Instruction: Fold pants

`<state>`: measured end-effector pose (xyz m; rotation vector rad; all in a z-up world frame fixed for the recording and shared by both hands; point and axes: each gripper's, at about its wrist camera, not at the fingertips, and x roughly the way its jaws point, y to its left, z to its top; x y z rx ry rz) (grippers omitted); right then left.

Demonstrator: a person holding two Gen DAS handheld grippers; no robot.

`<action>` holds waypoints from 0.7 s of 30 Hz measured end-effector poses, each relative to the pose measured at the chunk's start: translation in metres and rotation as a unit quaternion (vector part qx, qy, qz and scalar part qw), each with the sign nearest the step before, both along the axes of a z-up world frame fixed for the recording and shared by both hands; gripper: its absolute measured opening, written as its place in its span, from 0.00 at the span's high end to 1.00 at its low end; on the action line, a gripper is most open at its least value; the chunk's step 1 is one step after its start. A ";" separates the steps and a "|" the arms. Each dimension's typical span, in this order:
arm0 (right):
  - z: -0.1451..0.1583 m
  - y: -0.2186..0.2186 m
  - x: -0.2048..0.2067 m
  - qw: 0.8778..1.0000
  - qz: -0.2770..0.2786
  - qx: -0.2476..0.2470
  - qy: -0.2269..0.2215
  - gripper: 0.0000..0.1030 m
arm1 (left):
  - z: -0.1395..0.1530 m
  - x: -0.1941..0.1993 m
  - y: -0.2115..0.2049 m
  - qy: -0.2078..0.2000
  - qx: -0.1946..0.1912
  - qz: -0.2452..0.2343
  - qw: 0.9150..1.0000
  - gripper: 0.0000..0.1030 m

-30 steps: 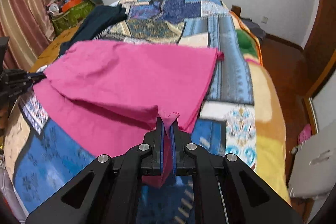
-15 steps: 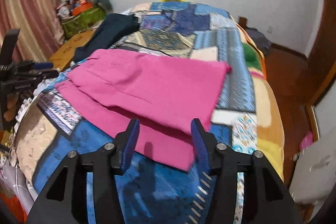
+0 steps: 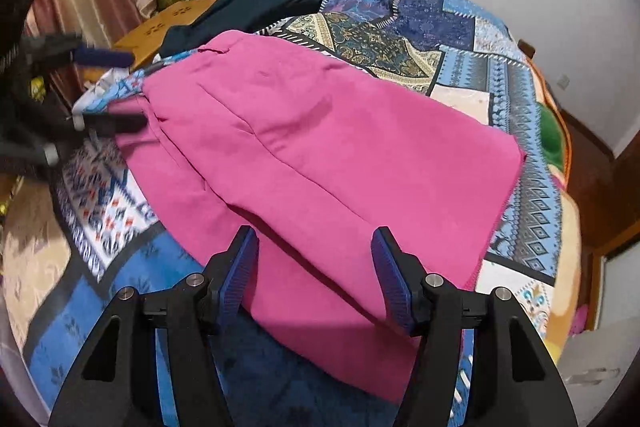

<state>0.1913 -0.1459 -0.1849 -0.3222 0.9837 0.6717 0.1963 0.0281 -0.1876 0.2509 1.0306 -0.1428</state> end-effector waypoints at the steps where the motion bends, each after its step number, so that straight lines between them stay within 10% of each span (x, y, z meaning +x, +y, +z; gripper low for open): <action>1: -0.001 0.000 0.003 1.000 -0.001 0.006 0.004 0.59 | -0.003 0.001 -0.001 0.005 -0.001 -0.003 1.000 0.21; 4: -0.004 0.002 0.010 1.000 -0.005 0.014 0.016 0.92 | -0.007 0.003 -0.007 0.008 0.000 -0.012 1.000 0.21; 12: 0.016 0.000 0.010 0.998 -0.018 0.058 -0.020 0.96 | -0.011 0.020 -0.018 0.013 0.018 -0.023 0.999 0.21; 17: 0.028 -0.005 0.010 0.997 -0.018 0.068 -0.031 0.96 | -0.010 0.029 -0.022 -0.009 0.030 -0.019 0.999 0.83; 21: 0.028 -0.010 0.007 0.997 -0.016 0.072 -0.026 0.96 | 0.000 0.026 -0.019 -0.023 0.005 -0.018 1.000 0.88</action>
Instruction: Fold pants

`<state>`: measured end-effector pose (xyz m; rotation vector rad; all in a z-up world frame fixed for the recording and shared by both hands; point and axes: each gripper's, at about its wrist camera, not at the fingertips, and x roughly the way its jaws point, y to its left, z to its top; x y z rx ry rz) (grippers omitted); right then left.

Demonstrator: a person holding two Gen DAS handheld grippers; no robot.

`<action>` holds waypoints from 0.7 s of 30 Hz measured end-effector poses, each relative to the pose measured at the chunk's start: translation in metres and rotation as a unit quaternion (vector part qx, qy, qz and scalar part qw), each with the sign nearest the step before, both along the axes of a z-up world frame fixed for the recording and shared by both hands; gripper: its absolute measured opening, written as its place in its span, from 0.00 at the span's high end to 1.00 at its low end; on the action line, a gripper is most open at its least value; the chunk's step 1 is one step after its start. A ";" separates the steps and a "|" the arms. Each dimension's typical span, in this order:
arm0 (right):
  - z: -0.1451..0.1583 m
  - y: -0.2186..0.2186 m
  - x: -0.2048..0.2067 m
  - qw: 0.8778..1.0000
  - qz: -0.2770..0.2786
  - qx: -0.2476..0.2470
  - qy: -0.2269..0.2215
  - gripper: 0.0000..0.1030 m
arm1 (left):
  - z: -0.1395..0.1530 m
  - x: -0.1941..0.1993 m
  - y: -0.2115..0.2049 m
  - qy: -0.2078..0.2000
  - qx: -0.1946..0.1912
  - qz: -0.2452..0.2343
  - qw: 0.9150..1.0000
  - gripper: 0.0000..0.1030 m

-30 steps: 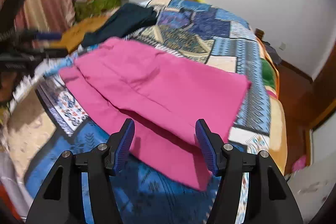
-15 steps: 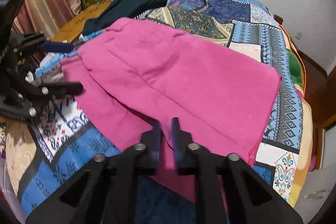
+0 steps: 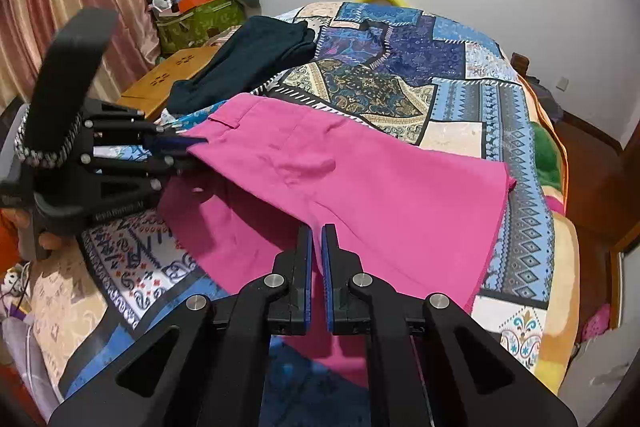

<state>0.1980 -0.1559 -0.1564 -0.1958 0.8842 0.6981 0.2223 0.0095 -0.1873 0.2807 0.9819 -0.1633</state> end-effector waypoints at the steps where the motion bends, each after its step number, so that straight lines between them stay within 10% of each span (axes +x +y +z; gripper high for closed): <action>1: 0.000 -0.001 -0.003 1.000 0.001 0.001 0.000 0.96 | 0.004 -0.004 0.000 -0.003 -0.004 -0.003 1.000 0.88; 21: -0.011 -0.019 -0.043 0.999 -0.017 0.016 0.024 0.93 | -0.001 -0.047 -0.004 0.022 -0.021 -0.006 1.000 0.83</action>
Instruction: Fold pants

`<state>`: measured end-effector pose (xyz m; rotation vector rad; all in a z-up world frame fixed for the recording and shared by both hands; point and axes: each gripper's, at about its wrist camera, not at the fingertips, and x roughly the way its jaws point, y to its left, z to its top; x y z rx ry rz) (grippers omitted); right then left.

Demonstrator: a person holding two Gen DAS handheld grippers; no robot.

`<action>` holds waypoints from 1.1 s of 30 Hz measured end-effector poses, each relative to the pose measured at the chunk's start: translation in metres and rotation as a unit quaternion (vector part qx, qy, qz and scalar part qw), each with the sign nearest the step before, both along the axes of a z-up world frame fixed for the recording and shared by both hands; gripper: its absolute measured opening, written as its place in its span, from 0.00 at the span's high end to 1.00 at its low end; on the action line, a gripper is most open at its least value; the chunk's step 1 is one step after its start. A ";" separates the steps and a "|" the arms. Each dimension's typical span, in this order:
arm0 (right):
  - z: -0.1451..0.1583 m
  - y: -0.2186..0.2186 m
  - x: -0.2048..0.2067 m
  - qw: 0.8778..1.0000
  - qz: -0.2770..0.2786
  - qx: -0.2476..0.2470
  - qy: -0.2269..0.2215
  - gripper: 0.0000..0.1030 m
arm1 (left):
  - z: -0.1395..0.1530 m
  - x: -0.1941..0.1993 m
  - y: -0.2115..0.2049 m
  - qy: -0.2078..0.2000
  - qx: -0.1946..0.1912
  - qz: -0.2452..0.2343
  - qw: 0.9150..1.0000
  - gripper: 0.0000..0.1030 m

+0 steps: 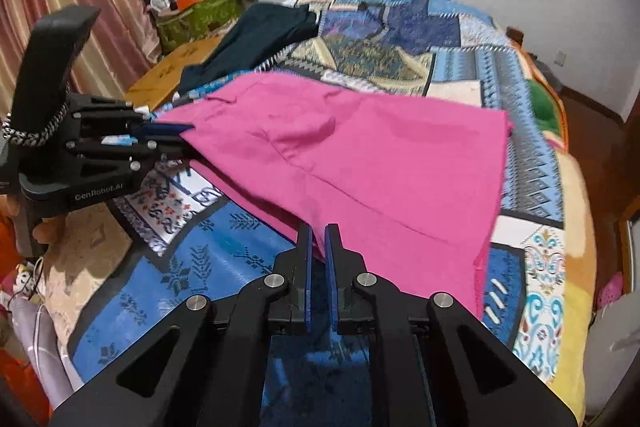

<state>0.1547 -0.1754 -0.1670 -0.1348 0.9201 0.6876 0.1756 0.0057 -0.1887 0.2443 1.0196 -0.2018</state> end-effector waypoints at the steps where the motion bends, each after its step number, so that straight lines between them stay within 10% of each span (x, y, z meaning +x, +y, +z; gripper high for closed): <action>1: 0.005 -0.003 -0.002 1.000 -0.003 0.006 -0.003 0.93 | 0.003 -0.003 0.003 0.001 -0.005 -0.001 1.000 0.83; 16: 0.038 0.022 0.025 0.998 -0.027 0.063 -0.011 0.64 | 0.054 0.023 0.049 -0.021 -0.077 0.059 0.995 0.67; 33: -0.033 0.044 0.052 0.994 -0.022 0.025 0.105 0.57 | -0.023 0.062 0.058 0.073 -0.091 0.081 0.990 0.54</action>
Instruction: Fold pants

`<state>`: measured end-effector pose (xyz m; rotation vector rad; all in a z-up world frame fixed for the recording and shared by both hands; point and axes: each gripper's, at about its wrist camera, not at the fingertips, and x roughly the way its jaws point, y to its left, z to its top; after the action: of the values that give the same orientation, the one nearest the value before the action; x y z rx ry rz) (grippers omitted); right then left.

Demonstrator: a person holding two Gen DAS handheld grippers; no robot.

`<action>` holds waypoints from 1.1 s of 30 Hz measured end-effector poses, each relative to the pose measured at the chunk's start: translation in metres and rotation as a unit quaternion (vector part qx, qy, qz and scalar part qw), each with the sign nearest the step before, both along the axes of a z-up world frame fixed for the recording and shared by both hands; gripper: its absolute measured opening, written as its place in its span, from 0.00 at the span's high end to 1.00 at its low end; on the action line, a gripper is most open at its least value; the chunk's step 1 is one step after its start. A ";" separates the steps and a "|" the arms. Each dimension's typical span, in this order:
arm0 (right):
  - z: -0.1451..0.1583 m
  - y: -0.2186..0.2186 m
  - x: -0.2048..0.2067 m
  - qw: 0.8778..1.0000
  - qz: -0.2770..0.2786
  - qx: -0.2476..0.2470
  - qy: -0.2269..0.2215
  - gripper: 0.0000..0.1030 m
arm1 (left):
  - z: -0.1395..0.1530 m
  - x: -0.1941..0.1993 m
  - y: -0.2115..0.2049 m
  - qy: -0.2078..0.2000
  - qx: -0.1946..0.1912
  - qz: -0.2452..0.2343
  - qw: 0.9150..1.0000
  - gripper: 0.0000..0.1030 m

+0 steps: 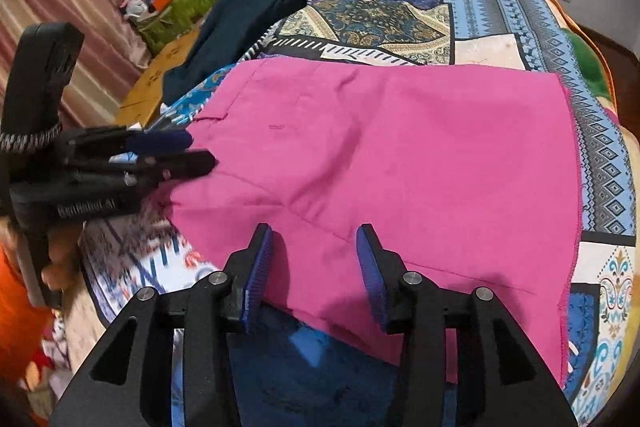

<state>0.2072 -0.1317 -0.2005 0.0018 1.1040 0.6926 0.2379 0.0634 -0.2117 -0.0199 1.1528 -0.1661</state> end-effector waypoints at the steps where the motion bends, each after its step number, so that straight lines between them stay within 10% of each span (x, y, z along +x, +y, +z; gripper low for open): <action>1: 0.001 -0.003 -0.004 1.000 -0.001 -0.010 -0.009 0.53 | 0.002 -0.003 0.001 -0.004 0.003 0.001 1.000 0.54; 9: 0.002 -0.042 -0.017 0.999 -0.032 -0.028 -0.017 0.53 | 0.010 -0.020 0.007 -0.035 0.059 0.005 0.998 0.46; 33: 0.026 -0.097 -0.030 0.996 -0.090 -0.014 -0.015 0.53 | 0.051 -0.038 0.047 -0.064 0.015 0.071 0.995 0.39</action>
<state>0.1776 -0.2289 -0.1743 0.0662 1.0699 0.5144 0.1995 0.1101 -0.1605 -0.0632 1.0217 -0.0231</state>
